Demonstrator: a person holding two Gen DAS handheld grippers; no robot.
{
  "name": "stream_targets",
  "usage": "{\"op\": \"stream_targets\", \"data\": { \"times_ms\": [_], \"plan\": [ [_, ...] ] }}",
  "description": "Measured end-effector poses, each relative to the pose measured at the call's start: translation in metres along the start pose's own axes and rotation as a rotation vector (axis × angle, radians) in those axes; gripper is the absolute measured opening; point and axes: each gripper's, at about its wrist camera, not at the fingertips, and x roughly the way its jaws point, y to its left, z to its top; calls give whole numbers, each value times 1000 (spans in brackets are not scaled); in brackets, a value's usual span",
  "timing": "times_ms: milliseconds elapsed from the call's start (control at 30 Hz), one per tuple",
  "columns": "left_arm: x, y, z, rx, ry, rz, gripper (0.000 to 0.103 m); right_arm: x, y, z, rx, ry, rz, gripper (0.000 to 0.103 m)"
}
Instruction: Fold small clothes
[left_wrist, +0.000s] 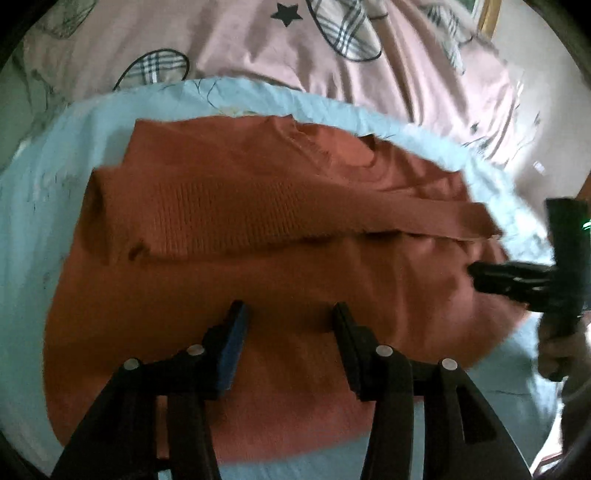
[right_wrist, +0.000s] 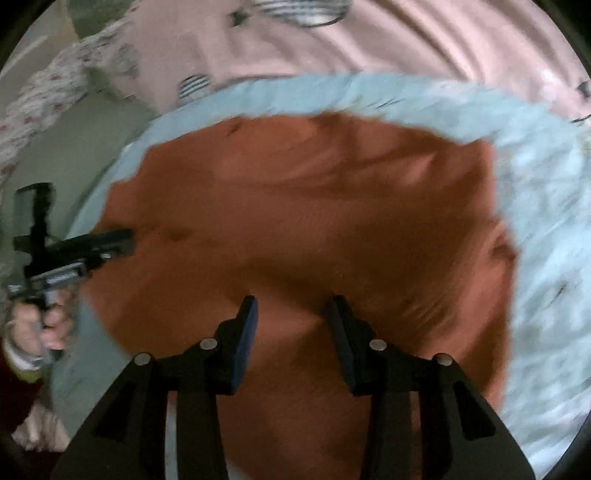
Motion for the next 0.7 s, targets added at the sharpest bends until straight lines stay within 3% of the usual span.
{"op": "stream_targets", "data": {
  "times_ms": [167,300,400,467,567,700],
  "plan": [
    [21,26,49,-33,-12,105,38,-18,-53,31,167,-177,-147,40],
    [25,61,86,-128,-64,166,42,-41,-82,19,341,-272,-178,40],
    [11,86,97,-240,-136,205,45,-51,-82,2,382,-290,-131,40],
    [-2,100,94,-316,-168,237,48,-58,-77,-14,382,-285,-119,41],
    [-21,106,75,-357,-186,229,48,-59,-51,-35,369,-268,-64,41],
    [-47,93,34,-388,-190,168,48,-69,-16,-67,340,-262,5,41]
  ]
}}
